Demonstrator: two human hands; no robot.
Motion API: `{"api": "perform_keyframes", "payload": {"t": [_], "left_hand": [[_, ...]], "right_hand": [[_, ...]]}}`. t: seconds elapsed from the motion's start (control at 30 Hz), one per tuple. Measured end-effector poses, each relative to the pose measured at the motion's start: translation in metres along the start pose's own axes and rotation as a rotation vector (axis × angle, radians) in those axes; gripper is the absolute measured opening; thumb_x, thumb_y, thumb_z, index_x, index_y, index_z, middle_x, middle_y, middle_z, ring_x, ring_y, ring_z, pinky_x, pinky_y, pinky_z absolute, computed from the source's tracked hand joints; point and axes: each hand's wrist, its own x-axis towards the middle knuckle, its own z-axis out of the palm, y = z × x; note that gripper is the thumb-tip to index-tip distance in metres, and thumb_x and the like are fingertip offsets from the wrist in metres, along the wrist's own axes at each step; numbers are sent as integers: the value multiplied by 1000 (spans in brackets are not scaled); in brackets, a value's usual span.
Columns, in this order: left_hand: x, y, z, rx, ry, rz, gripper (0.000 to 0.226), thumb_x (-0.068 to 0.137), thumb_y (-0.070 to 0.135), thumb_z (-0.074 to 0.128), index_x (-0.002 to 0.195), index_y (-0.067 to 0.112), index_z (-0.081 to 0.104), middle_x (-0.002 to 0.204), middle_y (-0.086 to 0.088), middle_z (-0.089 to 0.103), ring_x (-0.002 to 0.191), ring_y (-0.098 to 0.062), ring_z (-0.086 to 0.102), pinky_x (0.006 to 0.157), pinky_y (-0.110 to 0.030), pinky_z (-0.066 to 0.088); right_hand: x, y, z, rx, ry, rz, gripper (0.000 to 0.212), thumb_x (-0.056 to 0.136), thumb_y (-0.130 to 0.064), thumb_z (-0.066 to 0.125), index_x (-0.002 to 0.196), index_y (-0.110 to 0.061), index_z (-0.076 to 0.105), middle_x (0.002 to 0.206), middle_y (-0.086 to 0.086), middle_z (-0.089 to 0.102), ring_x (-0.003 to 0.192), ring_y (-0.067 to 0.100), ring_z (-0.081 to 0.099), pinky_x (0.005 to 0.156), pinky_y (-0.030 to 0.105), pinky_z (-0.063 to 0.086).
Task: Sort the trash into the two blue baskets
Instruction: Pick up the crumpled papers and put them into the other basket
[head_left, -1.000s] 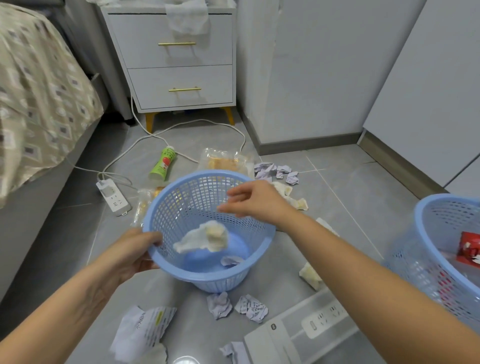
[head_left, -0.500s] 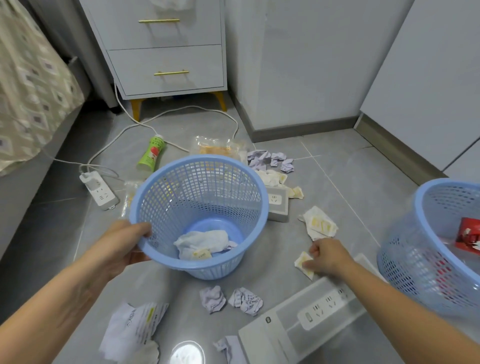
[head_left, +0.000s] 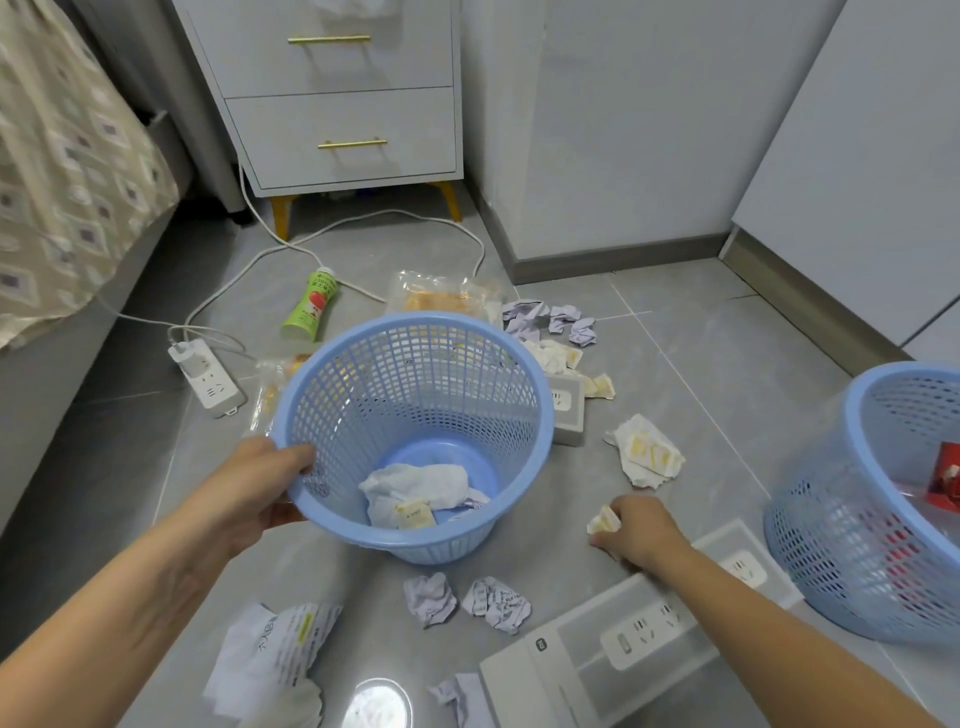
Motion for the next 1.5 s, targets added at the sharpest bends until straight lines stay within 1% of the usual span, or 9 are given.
{"api": "perform_keyframes", "payload": {"t": [0.13, 0.23, 0.5, 0.8, 1.03, 1.13, 1.33, 1.43, 1.5], "left_hand": [[0, 0, 3, 20, -30, 4, 13, 88, -3, 46, 81, 6, 52, 76, -16, 57, 63, -28, 56, 35, -24, 50], [-2, -1, 3, 29, -36, 4, 9, 88, -3, 47, 87, 3, 53, 75, -18, 56, 62, -28, 56, 35, -25, 51], [-4, -3, 5, 11, -57, -3, 15, 87, -5, 48, 102, -5, 52, 78, -20, 56, 61, -29, 56, 36, -25, 51], [-7, -2, 11, 15, -67, 6, 17, 88, -2, 48, 104, -4, 52, 77, -17, 55, 60, -27, 56, 37, -24, 51], [-5, -4, 8, -3, -81, 7, 19, 88, -2, 49, 107, -5, 52, 79, -17, 56, 61, -26, 57, 38, -25, 51], [-3, -4, 3, -13, -72, 2, 17, 87, -4, 48, 104, -4, 52, 78, -16, 56, 61, -26, 56, 38, -25, 52], [1, -3, -9, -55, -34, -5, 11, 87, -7, 45, 89, 1, 52, 74, -15, 52, 58, -26, 52, 34, -22, 48], [0, -3, -9, -71, -19, -10, 11, 86, -7, 45, 85, 1, 52, 75, -16, 52, 58, -27, 52, 33, -22, 48], [0, -3, -7, -80, -16, -6, 11, 86, -7, 45, 92, -1, 53, 76, -16, 52, 58, -27, 52, 33, -22, 47]], "right_hand": [[-3, -21, -26, 480, 55, -95, 33, 78, -23, 73, 52, -19, 52, 40, -7, 54, 41, 9, 57, 48, 16, 46], [-7, -46, -54, 722, 65, -185, 16, 83, -20, 68, 69, -15, 62, 59, 0, 58, 53, 14, 57, 63, 33, 54], [-44, -112, -132, 1161, 193, -420, 4, 82, -12, 69, 86, -13, 69, 75, 3, 67, 59, 10, 60, 56, 18, 53], [-59, -177, -97, 447, -72, -597, 26, 76, -16, 75, 81, 7, 62, 70, 13, 63, 64, 26, 69, 62, 40, 61], [-51, -184, -75, 153, -71, -617, 21, 75, -23, 74, 79, -5, 66, 79, 9, 67, 66, 13, 58, 63, 29, 50], [-56, -181, -82, 213, 32, -636, 37, 76, -26, 74, 110, -13, 66, 106, 0, 68, 86, 7, 58, 77, 17, 45], [-55, -146, -123, 947, 722, -468, 12, 84, -12, 57, 91, -19, 64, 85, -6, 65, 81, 9, 61, 75, 18, 51], [-32, -105, -83, 929, 653, -97, 9, 84, -13, 54, 90, -18, 58, 95, 4, 66, 88, 22, 61, 86, 39, 51], [-25, -81, -39, 646, 333, -19, 11, 81, -14, 61, 90, -19, 61, 102, 11, 70, 83, 21, 59, 84, 34, 49]]}}
